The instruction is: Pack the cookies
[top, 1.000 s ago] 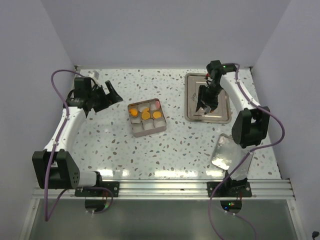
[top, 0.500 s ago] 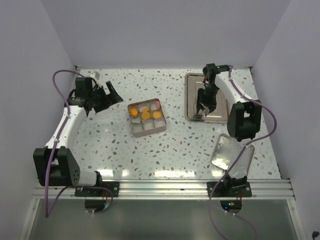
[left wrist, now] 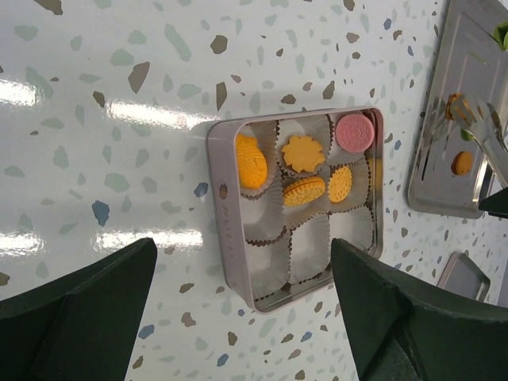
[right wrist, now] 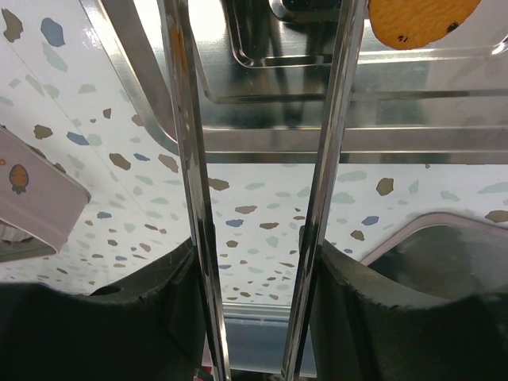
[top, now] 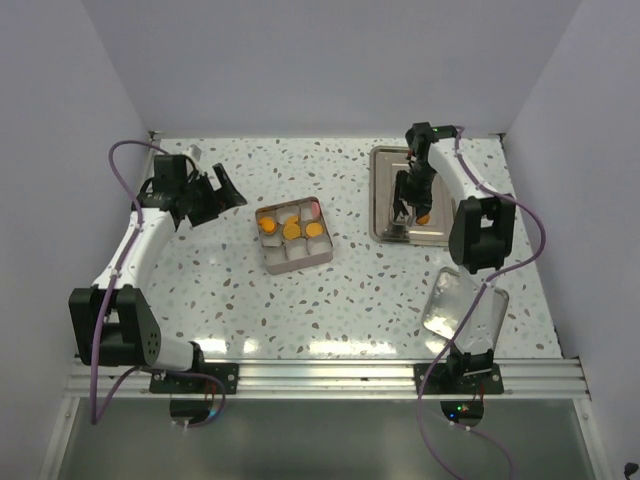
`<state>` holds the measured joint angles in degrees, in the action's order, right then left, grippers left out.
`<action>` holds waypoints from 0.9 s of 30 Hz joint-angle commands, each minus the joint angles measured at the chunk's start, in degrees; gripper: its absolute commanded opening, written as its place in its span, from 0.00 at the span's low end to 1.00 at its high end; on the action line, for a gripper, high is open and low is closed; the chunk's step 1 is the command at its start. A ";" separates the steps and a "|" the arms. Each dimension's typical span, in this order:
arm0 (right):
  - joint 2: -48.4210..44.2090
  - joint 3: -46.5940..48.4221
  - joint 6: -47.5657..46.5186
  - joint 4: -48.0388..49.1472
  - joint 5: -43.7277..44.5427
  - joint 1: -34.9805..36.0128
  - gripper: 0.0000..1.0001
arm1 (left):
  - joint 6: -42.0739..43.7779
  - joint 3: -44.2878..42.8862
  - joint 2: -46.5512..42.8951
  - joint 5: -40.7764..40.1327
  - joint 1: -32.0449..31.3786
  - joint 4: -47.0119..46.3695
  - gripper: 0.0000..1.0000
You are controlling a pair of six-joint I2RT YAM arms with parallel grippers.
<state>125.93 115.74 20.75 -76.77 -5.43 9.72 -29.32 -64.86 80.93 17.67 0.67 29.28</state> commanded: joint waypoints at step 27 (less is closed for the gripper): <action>-11.22 7.04 1.04 -4.18 -8.62 2.84 0.33 | 0.67 -3.61 -0.94 -0.01 -0.05 -1.42 0.97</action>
<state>121.51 120.95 20.67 -76.86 -9.21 10.31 -29.32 -66.13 81.23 17.34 0.67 29.30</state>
